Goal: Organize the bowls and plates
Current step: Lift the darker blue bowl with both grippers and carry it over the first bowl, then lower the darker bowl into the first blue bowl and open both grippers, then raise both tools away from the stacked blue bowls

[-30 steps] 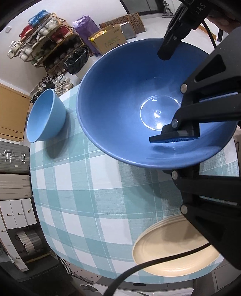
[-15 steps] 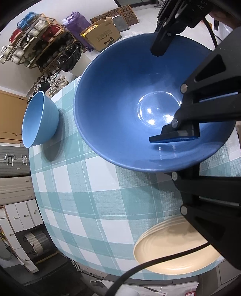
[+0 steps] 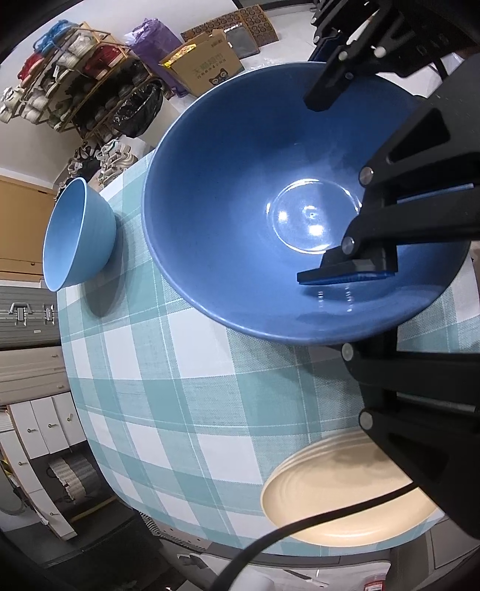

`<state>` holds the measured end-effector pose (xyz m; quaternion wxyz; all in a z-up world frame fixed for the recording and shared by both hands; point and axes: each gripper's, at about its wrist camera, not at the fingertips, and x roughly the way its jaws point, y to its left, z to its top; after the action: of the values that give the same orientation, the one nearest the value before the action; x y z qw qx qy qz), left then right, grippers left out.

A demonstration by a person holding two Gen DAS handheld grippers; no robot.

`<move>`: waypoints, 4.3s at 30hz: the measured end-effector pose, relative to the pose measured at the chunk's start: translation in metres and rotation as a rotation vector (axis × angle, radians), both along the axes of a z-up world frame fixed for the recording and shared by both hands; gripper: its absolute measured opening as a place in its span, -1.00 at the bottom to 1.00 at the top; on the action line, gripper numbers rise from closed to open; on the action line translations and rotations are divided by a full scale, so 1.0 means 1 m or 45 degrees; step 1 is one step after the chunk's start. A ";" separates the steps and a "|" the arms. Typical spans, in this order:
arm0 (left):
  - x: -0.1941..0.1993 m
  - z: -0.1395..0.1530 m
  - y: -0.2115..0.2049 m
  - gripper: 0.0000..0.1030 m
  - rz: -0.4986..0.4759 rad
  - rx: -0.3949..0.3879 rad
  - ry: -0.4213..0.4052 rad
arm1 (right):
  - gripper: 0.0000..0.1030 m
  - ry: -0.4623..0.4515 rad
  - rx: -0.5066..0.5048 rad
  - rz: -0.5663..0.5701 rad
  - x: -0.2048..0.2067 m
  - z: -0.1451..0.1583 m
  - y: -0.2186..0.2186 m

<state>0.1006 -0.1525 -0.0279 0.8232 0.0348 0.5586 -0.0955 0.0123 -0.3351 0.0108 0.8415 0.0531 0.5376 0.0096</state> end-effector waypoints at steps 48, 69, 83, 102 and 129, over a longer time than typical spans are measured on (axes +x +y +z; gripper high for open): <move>-0.004 0.013 -0.008 -0.10 -0.006 0.108 0.092 | -0.42 -0.109 -0.029 0.039 -0.009 -0.014 0.000; -0.003 0.003 0.019 -0.07 0.050 0.055 0.068 | -0.38 -0.123 0.034 0.015 -0.011 -0.017 -0.006; -0.029 0.027 0.027 -0.07 0.036 -0.033 -0.194 | 0.03 -0.465 0.065 0.016 -0.054 0.017 -0.004; -0.070 0.053 0.053 0.88 0.082 -0.075 -0.721 | 0.70 -0.796 0.102 -0.003 -0.083 0.023 0.027; -0.087 0.047 0.053 0.96 0.109 -0.060 -0.846 | 0.98 -0.899 0.039 -0.063 -0.100 0.030 0.030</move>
<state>0.0138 -0.1000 0.0193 0.9641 0.0214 0.2583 -0.0572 -0.0872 -0.3056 0.0406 0.9745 0.0722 0.2119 0.0149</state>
